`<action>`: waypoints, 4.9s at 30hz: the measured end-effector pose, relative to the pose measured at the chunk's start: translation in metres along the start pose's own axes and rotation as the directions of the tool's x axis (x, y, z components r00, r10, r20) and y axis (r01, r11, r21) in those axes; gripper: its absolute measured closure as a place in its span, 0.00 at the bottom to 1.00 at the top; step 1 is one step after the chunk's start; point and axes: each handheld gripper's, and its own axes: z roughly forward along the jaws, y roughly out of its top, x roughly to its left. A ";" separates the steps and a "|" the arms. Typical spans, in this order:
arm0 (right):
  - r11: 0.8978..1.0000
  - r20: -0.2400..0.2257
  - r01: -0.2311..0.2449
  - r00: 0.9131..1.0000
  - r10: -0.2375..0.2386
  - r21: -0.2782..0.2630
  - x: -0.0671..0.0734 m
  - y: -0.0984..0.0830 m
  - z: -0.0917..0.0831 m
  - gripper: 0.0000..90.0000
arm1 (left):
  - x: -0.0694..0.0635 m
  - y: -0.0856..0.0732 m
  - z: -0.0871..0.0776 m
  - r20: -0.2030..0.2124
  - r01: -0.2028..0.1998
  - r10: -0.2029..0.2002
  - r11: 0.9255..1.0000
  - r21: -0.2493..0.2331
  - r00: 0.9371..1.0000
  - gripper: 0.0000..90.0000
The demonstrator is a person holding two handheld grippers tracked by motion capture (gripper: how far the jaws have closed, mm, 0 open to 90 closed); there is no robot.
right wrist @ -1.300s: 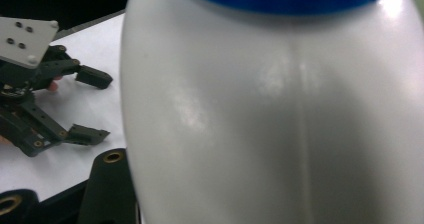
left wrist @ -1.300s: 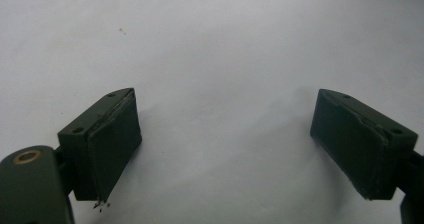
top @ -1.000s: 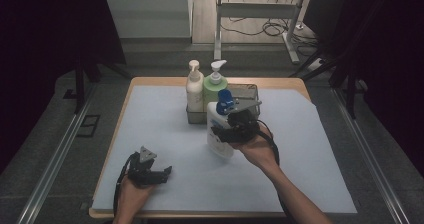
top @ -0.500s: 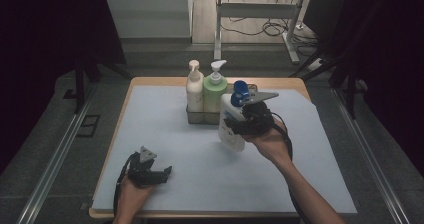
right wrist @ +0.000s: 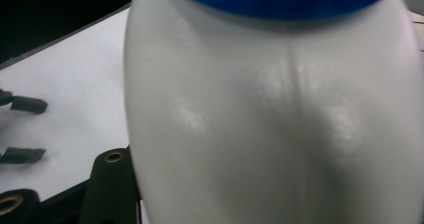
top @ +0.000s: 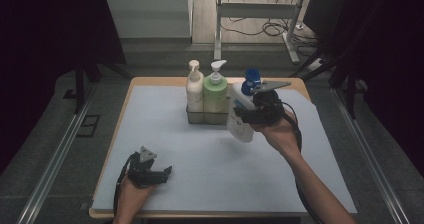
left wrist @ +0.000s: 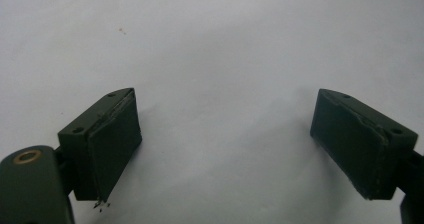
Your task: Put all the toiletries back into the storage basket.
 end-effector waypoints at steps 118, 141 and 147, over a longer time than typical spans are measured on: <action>0.978 0.185 -0.202 0.964 0.191 0.042 -0.073 -0.002 0.109 0.43 | 0.000 0.000 0.000 0.001 0.001 -0.001 1.000 0.000 1.000 0.14; 0.990 0.157 -0.140 0.978 0.136 0.017 -0.070 -0.016 0.097 0.37 | 0.000 0.000 0.000 0.001 0.003 -0.003 1.000 -0.001 1.000 0.14; 0.991 0.142 -0.132 0.981 0.128 0.014 -0.070 -0.020 0.089 0.36 | 0.000 0.000 0.000 0.000 0.003 -0.003 1.000 -0.001 1.000 0.14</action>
